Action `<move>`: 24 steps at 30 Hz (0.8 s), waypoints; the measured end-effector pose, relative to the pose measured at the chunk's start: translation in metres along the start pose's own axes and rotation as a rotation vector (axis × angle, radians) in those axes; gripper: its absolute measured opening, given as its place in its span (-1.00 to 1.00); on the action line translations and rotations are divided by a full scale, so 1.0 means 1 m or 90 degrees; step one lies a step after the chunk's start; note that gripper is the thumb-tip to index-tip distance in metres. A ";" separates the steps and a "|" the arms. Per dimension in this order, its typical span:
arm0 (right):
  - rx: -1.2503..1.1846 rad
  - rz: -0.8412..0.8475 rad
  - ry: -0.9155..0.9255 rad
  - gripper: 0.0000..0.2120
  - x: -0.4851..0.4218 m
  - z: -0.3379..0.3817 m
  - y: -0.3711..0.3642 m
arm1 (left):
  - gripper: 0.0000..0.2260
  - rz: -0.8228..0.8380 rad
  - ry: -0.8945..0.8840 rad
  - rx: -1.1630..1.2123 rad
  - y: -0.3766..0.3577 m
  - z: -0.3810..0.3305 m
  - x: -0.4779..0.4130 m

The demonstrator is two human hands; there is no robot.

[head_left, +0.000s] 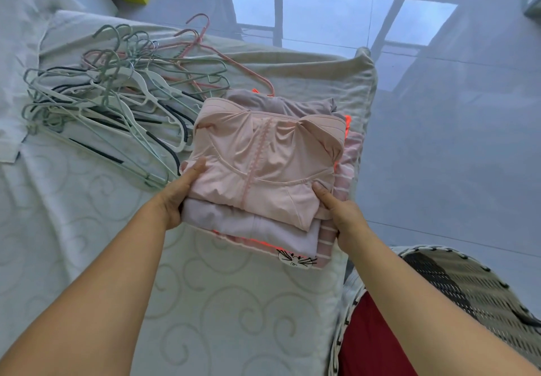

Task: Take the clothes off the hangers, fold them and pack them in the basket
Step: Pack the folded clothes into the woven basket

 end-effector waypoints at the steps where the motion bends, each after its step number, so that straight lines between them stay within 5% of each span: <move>1: -0.020 0.014 0.005 -0.68 0.002 0.000 -0.001 | -0.56 0.020 0.007 0.005 -0.001 0.001 0.000; 5: -0.063 0.060 0.020 -0.67 0.009 0.001 -0.005 | -0.03 0.079 0.012 0.016 0.003 0.007 -0.003; 7: -0.043 0.104 0.001 -0.64 0.011 0.006 -0.006 | 0.04 0.120 0.011 0.033 0.000 0.009 -0.001; 16: -0.053 0.178 -0.114 -0.65 0.037 0.002 0.026 | -0.36 0.256 0.027 0.168 -0.045 0.065 0.046; 24: -0.100 0.203 -0.075 -0.67 0.092 -0.030 0.107 | -0.57 0.056 -0.069 0.101 -0.073 0.153 0.113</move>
Point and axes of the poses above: each hand's wrist, its own x-axis away from the middle knuckle, its own y-axis out of the back of the hand, z = x × y, the point moved 5 cm from there along -x, towards the middle knuckle, and after that the axes turned 6 degrees about y, right-handed, at the moved point
